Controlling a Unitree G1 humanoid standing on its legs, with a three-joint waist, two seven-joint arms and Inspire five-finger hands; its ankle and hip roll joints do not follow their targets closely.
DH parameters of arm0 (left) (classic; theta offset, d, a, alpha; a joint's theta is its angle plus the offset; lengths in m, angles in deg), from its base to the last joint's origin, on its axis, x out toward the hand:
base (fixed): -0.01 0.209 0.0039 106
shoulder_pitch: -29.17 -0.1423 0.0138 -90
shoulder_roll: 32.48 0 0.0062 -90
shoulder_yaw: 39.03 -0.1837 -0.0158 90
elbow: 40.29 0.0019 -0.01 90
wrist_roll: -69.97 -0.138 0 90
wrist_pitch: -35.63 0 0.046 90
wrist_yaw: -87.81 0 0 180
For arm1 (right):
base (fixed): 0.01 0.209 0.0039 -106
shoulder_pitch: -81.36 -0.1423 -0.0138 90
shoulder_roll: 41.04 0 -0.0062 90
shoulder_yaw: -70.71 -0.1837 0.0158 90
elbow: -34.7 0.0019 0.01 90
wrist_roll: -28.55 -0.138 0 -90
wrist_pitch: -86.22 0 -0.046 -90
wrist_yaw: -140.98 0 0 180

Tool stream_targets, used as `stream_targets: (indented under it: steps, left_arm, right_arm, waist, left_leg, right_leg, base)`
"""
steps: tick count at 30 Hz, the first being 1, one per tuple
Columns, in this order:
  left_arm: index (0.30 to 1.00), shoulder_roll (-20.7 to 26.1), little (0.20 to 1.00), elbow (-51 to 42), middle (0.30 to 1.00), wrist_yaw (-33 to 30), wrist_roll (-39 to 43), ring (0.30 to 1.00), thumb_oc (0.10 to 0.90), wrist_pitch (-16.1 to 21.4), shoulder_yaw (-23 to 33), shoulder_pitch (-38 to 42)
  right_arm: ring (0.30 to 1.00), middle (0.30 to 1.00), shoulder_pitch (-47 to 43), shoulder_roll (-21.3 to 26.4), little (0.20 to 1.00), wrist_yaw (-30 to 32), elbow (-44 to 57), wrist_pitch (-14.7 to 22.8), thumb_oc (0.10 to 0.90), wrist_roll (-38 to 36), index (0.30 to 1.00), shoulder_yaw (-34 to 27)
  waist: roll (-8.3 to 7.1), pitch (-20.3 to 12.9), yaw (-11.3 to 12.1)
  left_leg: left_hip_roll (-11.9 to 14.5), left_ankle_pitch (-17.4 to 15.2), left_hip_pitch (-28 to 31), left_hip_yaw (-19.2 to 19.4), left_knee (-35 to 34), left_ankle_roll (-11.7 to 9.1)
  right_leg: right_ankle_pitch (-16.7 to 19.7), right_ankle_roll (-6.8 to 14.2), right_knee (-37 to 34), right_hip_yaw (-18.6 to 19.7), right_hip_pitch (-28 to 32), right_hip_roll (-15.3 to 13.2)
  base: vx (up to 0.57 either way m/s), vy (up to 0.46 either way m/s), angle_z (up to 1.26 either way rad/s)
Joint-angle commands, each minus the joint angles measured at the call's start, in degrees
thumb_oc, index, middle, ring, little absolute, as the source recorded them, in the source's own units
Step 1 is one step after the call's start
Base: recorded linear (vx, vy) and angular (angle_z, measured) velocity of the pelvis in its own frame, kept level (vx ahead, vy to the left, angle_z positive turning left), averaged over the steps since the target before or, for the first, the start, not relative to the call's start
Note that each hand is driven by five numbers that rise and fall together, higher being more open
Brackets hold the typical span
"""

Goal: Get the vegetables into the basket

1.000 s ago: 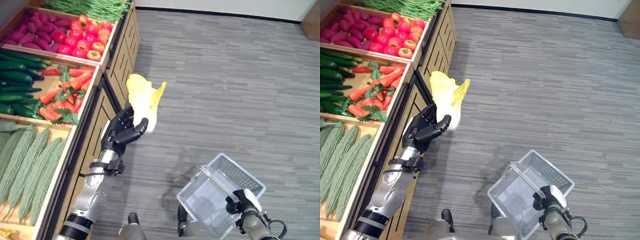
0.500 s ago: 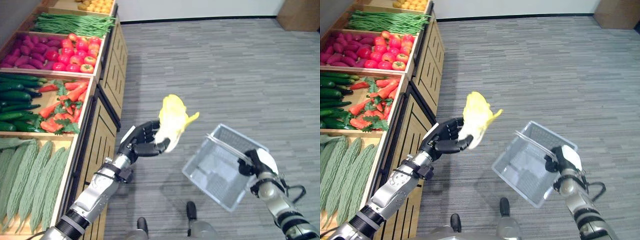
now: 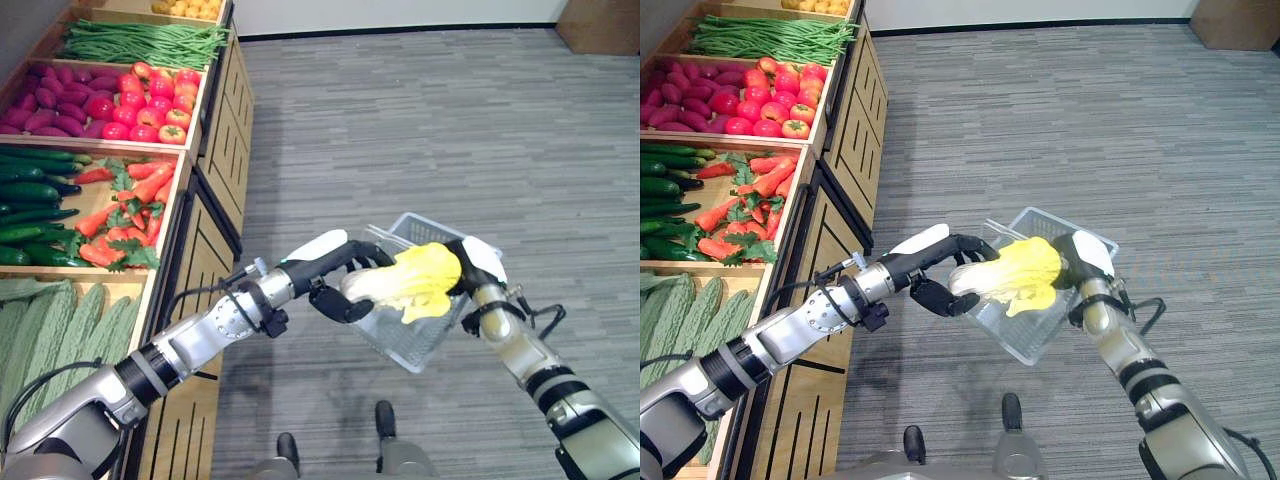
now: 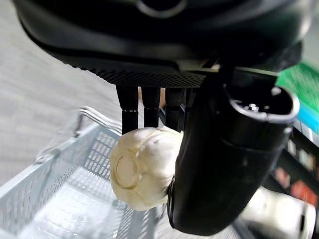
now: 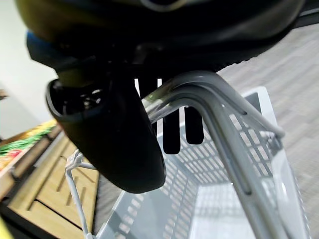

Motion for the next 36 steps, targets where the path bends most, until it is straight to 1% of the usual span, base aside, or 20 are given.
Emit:
stream_targets:
  steps: [1, 2, 4, 5, 6, 8, 9, 10, 11, 13, 14, 16, 17, 18, 19, 20, 23, 25, 36]
  left_arm:
    - [0.300, -1.01, 0.300, 3.89, 0.300, -7.23, -13.06, 0.300, 0.400, 5.34, -0.84, 6.23]
    - [0.300, -2.19, 0.300, 6.49, 0.300, -9.59, -18.13, 0.300, 0.400, 4.48, -0.86, 5.77]
    - [0.300, -3.28, 0.300, 9.09, 0.300, -11.71, -23.23, 0.300, 0.400, 3.42, -0.56, 5.32]
    - [0.300, -4.54, 0.300, 11.60, 0.300, -12.42, -25.64, 0.300, 0.400, 2.52, 0.04, 4.14]
    - [0.300, -5.21, 0.300, 12.95, 0.300, -13.26, -26.96, 0.300, 0.400, 1.98, 0.90, 3.34]
    - [0.300, -5.98, 0.300, 15.96, 0.300, -15.02, -31.58, 0.300, 0.400, -0.14, 1.84, 3.01]
    - [0.300, -6.20, 0.300, 16.20, 0.300, -15.25, -31.83, 0.300, 0.400, -0.13, 1.75, 2.98]
    - [0.300, -7.49, 0.300, 19.75, 0.300, -16.51, -34.75, 0.300, 0.400, -2.08, 3.86, 1.30]
    - [0.300, -7.55, 0.300, 19.81, 0.300, -16.56, -34.79, 0.300, 0.400, -2.06, 3.85, 1.29]
    - [0.300, -9.35, 0.300, 24.61, 0.300, -18.00, -39.80, 0.300, 0.400, -6.06, 6.89, -0.59]
    - [0.300, -9.44, 0.300, 24.68, 0.300, -18.06, -39.84, 0.300, 0.400, -6.05, 6.85, -0.61]
    - [0.300, -10.45, 0.300, 27.54, 0.300, -19.30, -42.00, 0.300, 0.400, -8.55, 10.25, -2.86]
    - [0.300, -10.59, 0.300, 27.59, 0.300, -19.39, -42.11, 0.300, 0.400, -8.57, 10.27, -3.01]
    - [0.522, -10.89, 0.522, 28.53, 0.522, -19.95, -42.55, 0.522, 0.559, -9.44, 11.66, -3.91]
    - [0.624, -11.17, 0.624, 29.15, 0.624, -20.32, -42.91, 0.624, 0.631, -10.01, 12.61, -4.63]
    - [1.000, -11.71, 1.000, 30.44, 1.000, -21.33, -43.79, 1.000, 0.900, -11.16, 13.84, -5.94]
    - [1.000, -11.67, 1.000, 29.19, 1.000, -22.00, -43.59, 1.000, 0.900, -10.64, 15.46, -7.65]
    - [1.000, -11.55, 1.000, 28.11, 1.000, -22.49, -43.19, 1.000, 0.900, -10.13, 15.86, -8.90]
    - [1.000, -13.16, 1.000, 22.95, 1.000, -24.33, -39.98, 1.000, 0.900, -7.22, 15.53, -11.11]
  right_arm:
    - [0.300, 0.300, -8.35, 0.54, 0.300, 4.05, 6.36, 6.69, 0.400, -4.45, 0.300, -0.72]
    - [0.300, 0.300, -8.30, -0.11, 0.300, 4.00, 7.68, 7.02, 0.400, -5.79, 0.300, -0.96]
    - [0.300, 0.300, -8.29, -1.25, 0.300, 3.84, 9.60, 7.51, 0.400, -7.07, 0.300, -1.17]
    - [0.300, 0.300, -7.72, -1.82, 0.300, 3.46, 11.42, 7.75, 0.400, -8.02, 0.300, -1.35]
    - [0.300, 0.300, -7.22, -2.14, 0.300, 3.23, 12.69, 8.04, 0.400, -8.70, 0.300, -1.61]
    - [0.300, 0.300, -5.96, -2.63, 0.300, 2.70, 15.23, 8.50, 0.400, -10.06, 0.300, -1.90]
    - [0.300, 0.300, -5.78, -2.55, 0.300, 2.65, 15.42, 8.40, 0.400, -10.08, 0.300, -1.97]
    - [0.300, 0.300, -3.37, -2.84, 0.300, 1.27, 18.21, 8.87, 0.400, -12.13, 0.300, -2.83]
    - [0.300, 0.300, -3.31, -2.81, 0.300, 1.26, 18.27, 8.84, 0.400, -12.13, 0.300, -2.84]
    - [0.300, 0.300, 1.72, -3.78, 0.300, -0.39, 23.48, 9.69, 0.400, -15.60, 0.300, -4.88]
    - [0.300, 0.300, 1.85, -3.72, 0.300, -0.42, 23.59, 9.63, 0.400, -15.61, 0.300, -4.94]
    - [0.300, 0.300, 5.98, -3.53, 0.300, -1.97, 27.69, 10.32, 0.400, -16.52, 0.300, -6.01]
    - [0.300, 0.300, 6.25, -3.40, 0.300, -2.04, 27.96, 10.20, 0.400, -16.55, 0.300, -6.05]
    - [0.300, 0.300, 7.76, -3.44, 0.300, -2.59, 29.20, 10.38, 0.400, -16.80, 0.300, -6.33]
    - [0.300, 0.300, 8.72, -3.42, 0.300, -3.04, 29.81, 10.50, 0.400, -16.65, 0.300, -6.43]
    - [0.300, 0.300, 10.51, -2.96, 0.300, -3.67, 31.10, 10.68, 0.400, -15.88, 0.300, -6.44]
    - [0.300, 0.300, 12.63, -2.45, 0.300, -4.16, 32.00, 10.71, 0.400, -14.91, 0.300, -6.95]
    - [0.300, 0.300, 14.09, -3.42, 0.300, -4.48, 30.86, 10.85, 0.400, -15.91, 0.300, -6.96]
    - [0.300, 0.300, 15.32, -6.00, 0.300, -3.65, 27.91, 11.01, 0.400, -16.47, 0.300, -6.59]
  waist:
    - [-2.58, -5.44, 0.11]
    - [-2.58, -5.55, 0.05]
    - [-2.54, -5.64, 0.04]
    - [-2.55, -5.73, 0.02]
    - [-2.57, -5.80, 0.00]
    - [-2.51, -5.97, -0.16]
    - [-2.49, -6.02, -0.12]
    - [-2.55, -6.03, -0.35]
    - [-2.53, -6.06, -0.34]
    - [-2.64, -6.08, -0.70]
    - [-2.60, -6.12, -0.66]
    - [-2.78, -6.14, -0.87]
    - [-2.70, -6.25, -0.86]
    - [-2.78, -6.23, -0.93]
    - [-2.87, -6.19, -0.96]
    - [-2.94, -6.24, -1.10]
    - [-2.95, -6.37, -1.34]
    - [-2.97, -6.44, -1.46]
    - [-2.84, -6.79, -1.41]
  left_leg:
    - [1.17, 0.91, -2.58, -3.00, 0.03, -2.47]
    - [1.24, 0.94, -2.50, -3.06, 0.03, -2.51]
    - [1.34, 0.90, -2.38, -3.03, 0.03, -2.54]
    - [1.40, 0.87, -2.30, -2.98, 0.03, -2.60]
    - [1.44, 0.86, -2.27, -2.94, 0.03, -2.61]
    - [1.49, 0.78, -2.21, -2.80, 0.03, -2.62]
    - [1.49, 0.77, -2.20, -2.81, 0.03, -2.62]
    - [1.56, 0.77, -2.14, -2.68, 0.03, -2.63]
    - [1.56, 0.76, -2.15, -2.69, 0.03, -2.63]
    - [1.61, 0.66, -2.01, -2.60, 0.03, -2.64]
    - [1.61, 0.65, -2.00, -2.61, 0.03, -2.64]
    - [1.70, 0.58, -1.84, -2.33, 0.03, -2.71]
    - [1.70, 0.56, -1.82, -2.33, 0.03, -2.71]
    - [1.72, 0.55, -1.79, -2.25, 0.03, -2.71]
    - [1.72, 0.54, -1.77, -2.18, 0.03, -2.73]
    - [1.76, 0.49, -1.72, -1.98, 0.03, -2.75]
    - [1.92, 0.39, -1.55, -1.62, 0.03, -2.82]
    - [1.99, 0.39, -1.34, -1.34, 0.03, -2.87]
    - [1.99, 0.50, -1.35, -1.64, 0.03, -2.91]
  right_leg:
    - [-5.54, 4.76, 0.23, -2.82, 3.62, -1.07]
    - [-5.68, 4.75, 0.21, -3.01, 3.87, -0.96]
    - [-5.77, 4.75, 0.14, -3.23, 4.13, -0.93]
    - [-5.85, 4.74, 0.08, -3.26, 4.29, -0.86]
    - [-5.89, 4.73, 0.04, -3.18, 4.34, -0.82]
    - [-5.94, 4.74, 0.02, -3.20, 4.38, -0.74]
    - [-5.95, 4.74, 0.02, -3.21, 4.40, -0.74]
    - [-5.99, 4.73, 0.01, -3.19, 4.46, -0.75]
    - [-5.99, 4.73, 0.01, -3.20, 4.46, -0.74]
    - [-6.11, 4.68, -0.01, -3.13, 4.59, -0.73]
    - [-6.11, 4.69, -0.01, -3.14, 4.60, -0.73]
    - [-6.24, 4.66, -0.04, -3.15, 4.75, -0.70]
    - [-6.24, 4.66, -0.04, -3.15, 4.77, -0.70]
    - [-6.25, 4.67, -0.04, -3.11, 4.76, -0.71]
    - [-6.22, 4.66, -0.04, -3.07, 4.76, -0.71]
    - [-6.20, 4.62, -0.04, -2.94, 4.74, -0.66]
    - [-6.20, 4.63, -0.04, -2.67, 4.64, -0.55]
    - [-6.18, 4.67, -0.04, -2.53, 4.72, -0.50]
    - [-6.46, 4.54, -0.04, -2.81, 5.04, -0.51]
  base:
    - [0.01, -0.011, 0.03]
    - [0.00, 0.000, 0.00]
    - [0.00, 0.000, 0.00]
    - [0.00, 0.000, 0.00]
    - [0.00, 0.000, 0.00]
    - [0.00, 0.000, 0.00]
    - [0.00, 0.000, 0.00]
    - [0.00, 0.000, 0.00]
    - [0.00, 0.000, 0.00]
    - [0.00, 0.000, 0.00]
    - [0.00, 0.000, 0.00]
    - [0.00, 0.000, 0.00]
    - [0.00, 0.000, 0.00]
    - [0.00, 0.000, 0.00]
    - [0.00, 0.000, 0.00]
    - [0.00, 0.000, 0.00]
    - [0.00, 0.001, -0.03]
    - [0.00, 0.001, -0.05]
    - [0.00, 0.000, -0.01]
